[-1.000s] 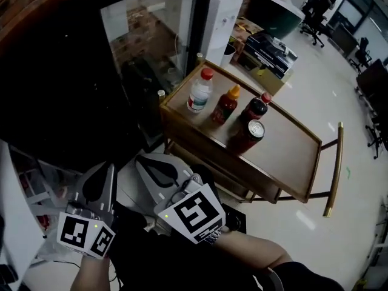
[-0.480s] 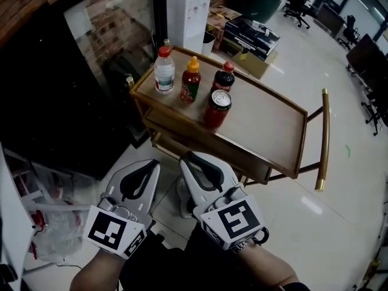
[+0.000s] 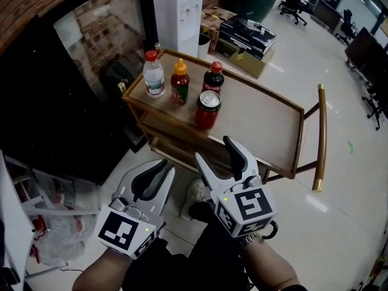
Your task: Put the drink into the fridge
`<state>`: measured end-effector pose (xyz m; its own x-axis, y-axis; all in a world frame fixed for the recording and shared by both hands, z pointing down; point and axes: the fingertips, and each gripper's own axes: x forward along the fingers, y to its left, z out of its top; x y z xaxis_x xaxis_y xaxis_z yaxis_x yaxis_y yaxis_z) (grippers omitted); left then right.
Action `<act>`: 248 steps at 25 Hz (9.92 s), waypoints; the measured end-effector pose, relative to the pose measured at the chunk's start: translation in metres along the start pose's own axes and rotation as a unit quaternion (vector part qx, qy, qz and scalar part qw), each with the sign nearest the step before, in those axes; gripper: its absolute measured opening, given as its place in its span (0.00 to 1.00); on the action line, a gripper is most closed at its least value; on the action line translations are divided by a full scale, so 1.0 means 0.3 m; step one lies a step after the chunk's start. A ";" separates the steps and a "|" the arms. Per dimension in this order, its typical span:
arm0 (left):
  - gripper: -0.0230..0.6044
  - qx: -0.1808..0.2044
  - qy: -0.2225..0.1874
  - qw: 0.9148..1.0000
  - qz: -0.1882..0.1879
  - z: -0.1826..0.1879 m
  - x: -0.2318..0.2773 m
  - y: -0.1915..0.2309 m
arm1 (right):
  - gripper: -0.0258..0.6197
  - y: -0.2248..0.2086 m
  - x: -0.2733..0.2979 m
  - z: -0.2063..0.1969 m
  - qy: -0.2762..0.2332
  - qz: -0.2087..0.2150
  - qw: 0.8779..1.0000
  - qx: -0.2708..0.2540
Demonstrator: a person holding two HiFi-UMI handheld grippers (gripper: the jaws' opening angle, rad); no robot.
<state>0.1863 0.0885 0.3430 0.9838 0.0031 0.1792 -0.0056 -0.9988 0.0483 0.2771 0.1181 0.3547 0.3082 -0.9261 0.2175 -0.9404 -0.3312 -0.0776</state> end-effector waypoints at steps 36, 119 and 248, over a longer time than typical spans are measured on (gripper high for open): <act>0.18 0.030 0.012 0.999 -0.007 0.082 0.208 0.274 | 0.54 -0.280 0.421 -0.102 0.095 -0.071 0.993 -0.013; 0.04 -0.113 0.082 0.908 0.395 -0.531 -0.829 1.514 | 0.54 1.614 1.592 -0.437 0.126 0.370 0.908 -0.149; 0.04 -0.005 0.004 0.974 0.225 -0.044 -0.159 0.577 | 0.45 0.262 0.505 0.102 0.006 0.102 0.993 -0.067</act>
<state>0.1360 -0.0839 0.3558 0.8800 -0.4344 0.1922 -0.4378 -0.8987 -0.0269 0.2543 -0.0537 0.3517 0.1087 -0.9691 0.2214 -0.9940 -0.1094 0.0089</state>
